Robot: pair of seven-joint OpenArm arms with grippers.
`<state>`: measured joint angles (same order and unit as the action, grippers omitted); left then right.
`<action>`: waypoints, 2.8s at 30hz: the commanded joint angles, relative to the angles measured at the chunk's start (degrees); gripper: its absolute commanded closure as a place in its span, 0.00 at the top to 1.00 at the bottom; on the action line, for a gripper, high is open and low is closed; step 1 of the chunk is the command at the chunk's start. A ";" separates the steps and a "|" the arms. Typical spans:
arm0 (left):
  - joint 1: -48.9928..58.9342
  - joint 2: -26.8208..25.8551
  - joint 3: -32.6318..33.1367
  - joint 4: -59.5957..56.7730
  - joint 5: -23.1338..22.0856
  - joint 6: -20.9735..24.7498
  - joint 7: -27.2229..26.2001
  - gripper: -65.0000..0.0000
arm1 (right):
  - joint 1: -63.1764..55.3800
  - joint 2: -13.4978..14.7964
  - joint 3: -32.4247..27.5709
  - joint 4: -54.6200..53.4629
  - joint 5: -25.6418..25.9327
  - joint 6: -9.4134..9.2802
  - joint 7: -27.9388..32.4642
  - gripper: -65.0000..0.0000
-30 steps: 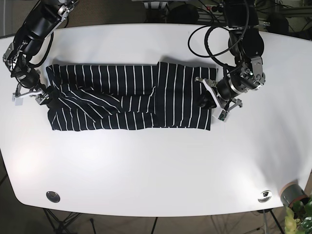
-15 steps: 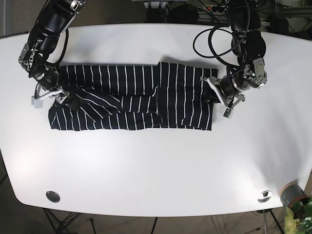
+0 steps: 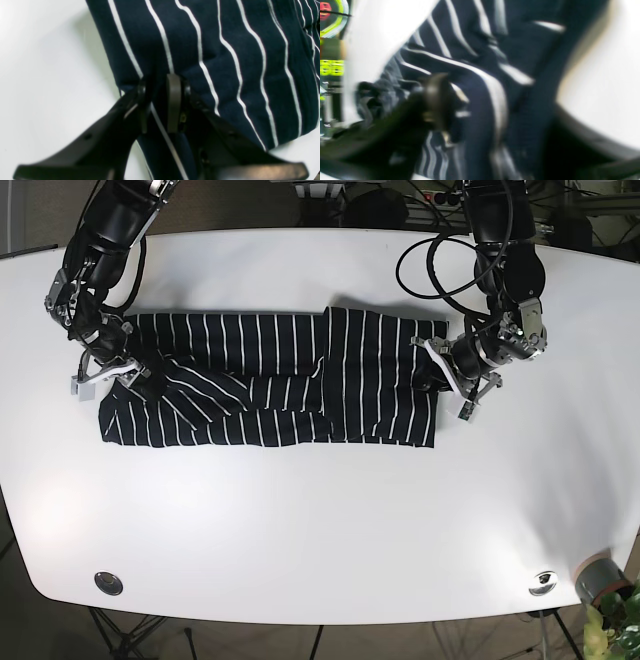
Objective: Fold the T-shirt properly
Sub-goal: 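Lift the strip end with the right gripper and fold it onto the left gripper's half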
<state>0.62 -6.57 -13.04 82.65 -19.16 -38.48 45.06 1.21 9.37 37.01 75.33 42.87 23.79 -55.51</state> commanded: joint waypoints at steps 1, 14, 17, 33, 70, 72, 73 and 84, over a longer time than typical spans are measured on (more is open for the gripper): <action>-0.23 -0.33 -0.11 0.56 0.12 -0.25 0.26 0.16 | 1.47 0.88 0.04 1.11 -1.16 0.25 0.60 0.26; -1.99 0.02 -0.02 -5.07 0.12 0.02 0.26 0.16 | -0.29 -0.88 -0.05 13.15 -4.24 0.25 -1.94 0.05; -2.16 0.02 0.42 -5.07 0.12 0.19 0.26 0.16 | -1.17 -2.20 -0.14 19.57 -4.41 0.25 -4.41 0.05; -2.78 3.10 4.64 -8.15 0.30 0.28 0.26 0.16 | -6.44 -12.22 -22.38 37.15 -4.15 0.87 -5.46 0.05; -2.51 2.74 6.58 -8.23 -0.14 -0.16 0.35 0.15 | 2.70 -14.60 -36.09 24.58 -3.97 -8.45 -5.29 0.70; -2.51 2.74 6.49 -5.77 -0.23 -0.16 0.35 0.15 | 1.64 -14.24 -35.74 27.04 -3.97 -8.45 -5.29 0.70; -2.43 2.74 6.49 -4.01 -0.23 -0.25 0.35 0.15 | 1.03 -14.16 -35.65 27.75 -3.97 -8.45 -5.29 0.70; -0.93 2.66 -2.74 10.58 -0.23 -0.25 0.79 0.15 | -4.42 -11.70 -32.31 31.79 -3.88 -8.45 -5.29 0.70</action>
<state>0.19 -3.57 -14.70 90.83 -18.06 -38.44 47.05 -3.29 -2.22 5.08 105.51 37.58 14.98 -61.73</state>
